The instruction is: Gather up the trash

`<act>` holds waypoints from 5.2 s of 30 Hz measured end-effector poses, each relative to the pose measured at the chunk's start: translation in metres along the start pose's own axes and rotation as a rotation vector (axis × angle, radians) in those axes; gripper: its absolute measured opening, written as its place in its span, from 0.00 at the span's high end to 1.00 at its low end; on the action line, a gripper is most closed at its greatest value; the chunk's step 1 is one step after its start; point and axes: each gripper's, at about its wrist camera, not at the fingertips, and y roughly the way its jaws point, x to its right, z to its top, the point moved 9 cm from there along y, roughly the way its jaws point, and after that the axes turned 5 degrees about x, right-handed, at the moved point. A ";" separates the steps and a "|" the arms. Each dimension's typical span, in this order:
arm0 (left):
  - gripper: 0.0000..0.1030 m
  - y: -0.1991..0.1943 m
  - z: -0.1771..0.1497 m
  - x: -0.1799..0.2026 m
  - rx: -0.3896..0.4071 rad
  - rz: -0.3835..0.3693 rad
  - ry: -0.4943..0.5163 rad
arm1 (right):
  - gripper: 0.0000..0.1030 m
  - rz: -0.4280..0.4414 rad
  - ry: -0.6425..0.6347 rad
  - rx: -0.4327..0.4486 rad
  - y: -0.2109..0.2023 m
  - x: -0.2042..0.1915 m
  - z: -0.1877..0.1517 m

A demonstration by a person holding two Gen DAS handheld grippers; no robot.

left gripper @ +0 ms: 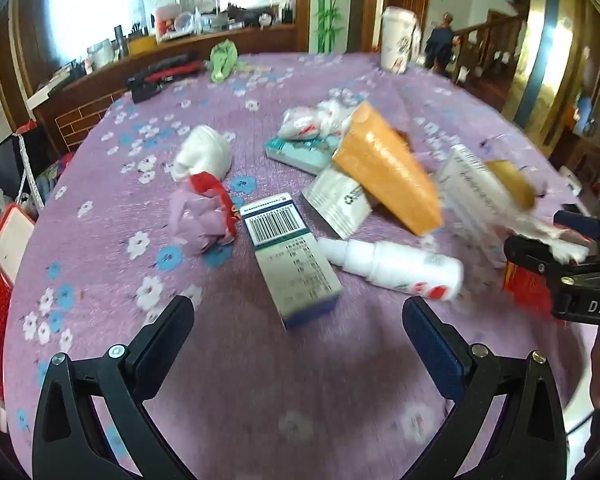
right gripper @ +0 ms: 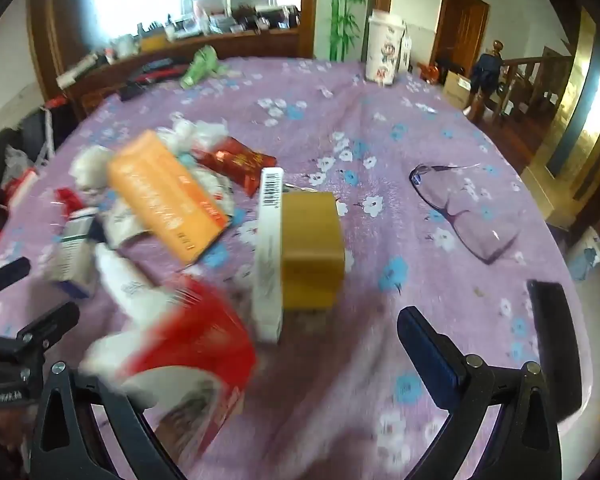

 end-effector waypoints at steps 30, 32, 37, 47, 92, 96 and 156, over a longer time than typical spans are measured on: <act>0.00 -0.107 -0.031 -0.019 0.367 0.142 0.005 | 0.04 -0.071 0.031 0.314 -0.129 -0.007 -0.077; 0.00 -0.114 -0.031 -0.017 0.389 0.136 0.019 | 0.06 -0.094 0.009 0.322 -0.130 -0.009 -0.087; 0.00 -0.119 -0.040 -0.008 0.420 0.127 0.064 | 0.06 -0.146 0.028 0.365 -0.140 0.001 -0.083; 0.00 -0.112 -0.041 -0.002 0.407 0.137 0.099 | 0.06 -0.153 -0.005 0.363 -0.139 -0.007 -0.085; 0.00 -0.103 -0.050 -0.001 0.366 0.126 0.103 | 0.06 -0.128 0.017 0.291 -0.119 -0.007 -0.091; 0.00 -0.102 -0.050 -0.001 0.365 0.126 0.103 | 0.06 -0.125 0.017 0.284 -0.117 -0.008 -0.092; 0.68 0.021 -0.006 -0.022 -0.087 -0.006 -0.069 | 0.84 0.198 0.019 0.246 -0.102 -0.031 -0.035</act>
